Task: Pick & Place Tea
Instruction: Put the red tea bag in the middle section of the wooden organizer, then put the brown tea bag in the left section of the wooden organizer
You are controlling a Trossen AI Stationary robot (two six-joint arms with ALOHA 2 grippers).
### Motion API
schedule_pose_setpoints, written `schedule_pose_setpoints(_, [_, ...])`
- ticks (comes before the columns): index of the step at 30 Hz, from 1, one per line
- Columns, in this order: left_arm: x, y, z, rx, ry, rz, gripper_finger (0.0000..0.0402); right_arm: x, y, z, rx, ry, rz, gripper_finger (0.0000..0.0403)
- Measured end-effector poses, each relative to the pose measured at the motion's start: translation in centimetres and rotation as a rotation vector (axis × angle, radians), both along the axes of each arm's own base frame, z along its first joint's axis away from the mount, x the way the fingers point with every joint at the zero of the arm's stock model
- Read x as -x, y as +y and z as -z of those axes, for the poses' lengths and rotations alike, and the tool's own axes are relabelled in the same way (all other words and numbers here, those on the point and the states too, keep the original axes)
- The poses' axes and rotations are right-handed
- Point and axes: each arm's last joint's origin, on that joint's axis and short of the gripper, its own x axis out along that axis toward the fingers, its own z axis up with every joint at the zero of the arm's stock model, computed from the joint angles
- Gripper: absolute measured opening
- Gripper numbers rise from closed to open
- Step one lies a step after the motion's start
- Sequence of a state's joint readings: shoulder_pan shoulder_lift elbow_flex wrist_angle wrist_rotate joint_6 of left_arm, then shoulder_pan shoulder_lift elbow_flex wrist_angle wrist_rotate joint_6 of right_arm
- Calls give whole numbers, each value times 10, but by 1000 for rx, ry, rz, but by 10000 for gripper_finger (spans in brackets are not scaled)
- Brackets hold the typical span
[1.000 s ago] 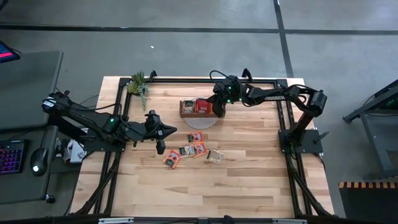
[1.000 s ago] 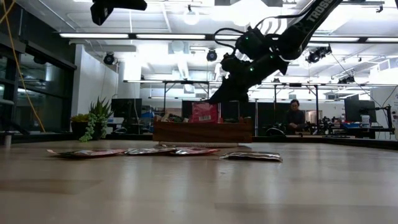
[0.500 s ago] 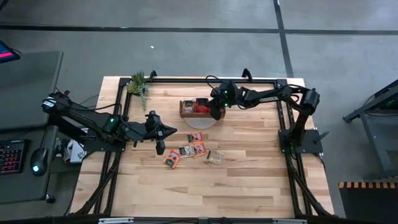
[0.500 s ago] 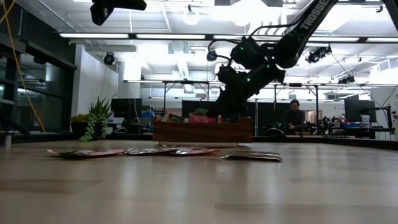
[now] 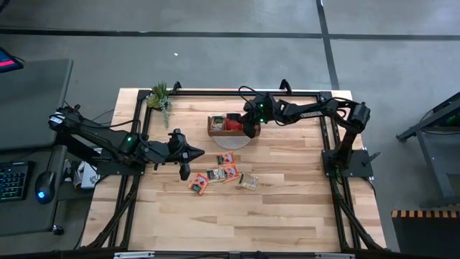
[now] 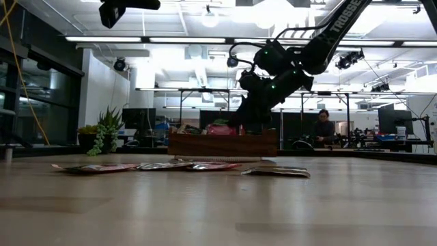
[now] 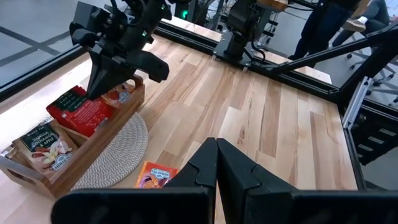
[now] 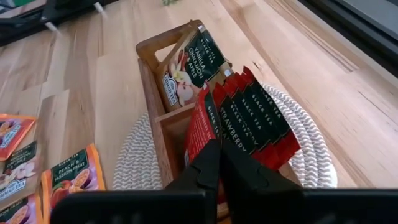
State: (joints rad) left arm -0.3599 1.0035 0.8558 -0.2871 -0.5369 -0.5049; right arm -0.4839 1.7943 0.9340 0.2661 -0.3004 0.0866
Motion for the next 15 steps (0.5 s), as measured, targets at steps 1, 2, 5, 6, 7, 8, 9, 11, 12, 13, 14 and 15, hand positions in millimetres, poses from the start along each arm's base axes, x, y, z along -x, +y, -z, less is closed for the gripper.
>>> schedule_pose_setpoints(1, [0,0,0,0,0,1,1,0,0,0,-1,0,0,13])
schedule_pose_setpoints(2, [0,0,0,1,0,2,1,0,0,0,-1,0,0,16])
schedule_pose_setpoints(5, [0,0,0,1,0,3,1,0,0,-1,1,-3,-2,26])
schedule_pose_setpoints(6, [0,0,0,1,1,3,1,0,0,-2,3,-6,-2,30])
schedule_pose_setpoints(7, [0,0,0,1,1,4,1,1,0,-4,7,-11,-3,35])
schedule_pose_setpoints(8, [0,0,0,2,0,3,1,1,1,-7,14,-17,-5,40])
schedule_pose_setpoints(9, [0,0,0,2,0,4,1,2,1,-10,23,-24,-7,47])
schedule_pose_setpoints(11, [0,0,0,3,0,3,1,3,1,-16,44,-37,-7,60])
schedule_pose_setpoints(12, [0,0,0,3,0,3,1,3,2,-19,56,-44,-11,67])
schedule_pose_setpoints(13, [0,0,0,3,0,3,1,4,2,-22,66,-51,-14,74])
schedule_pose_setpoints(14, [0,0,0,3,0,3,1,4,2,-24,72,-55,-14,81])
schedule_pose_setpoints(15, [0,0,0,3,0,3,1,5,2,-25,79,-57,-8,87])
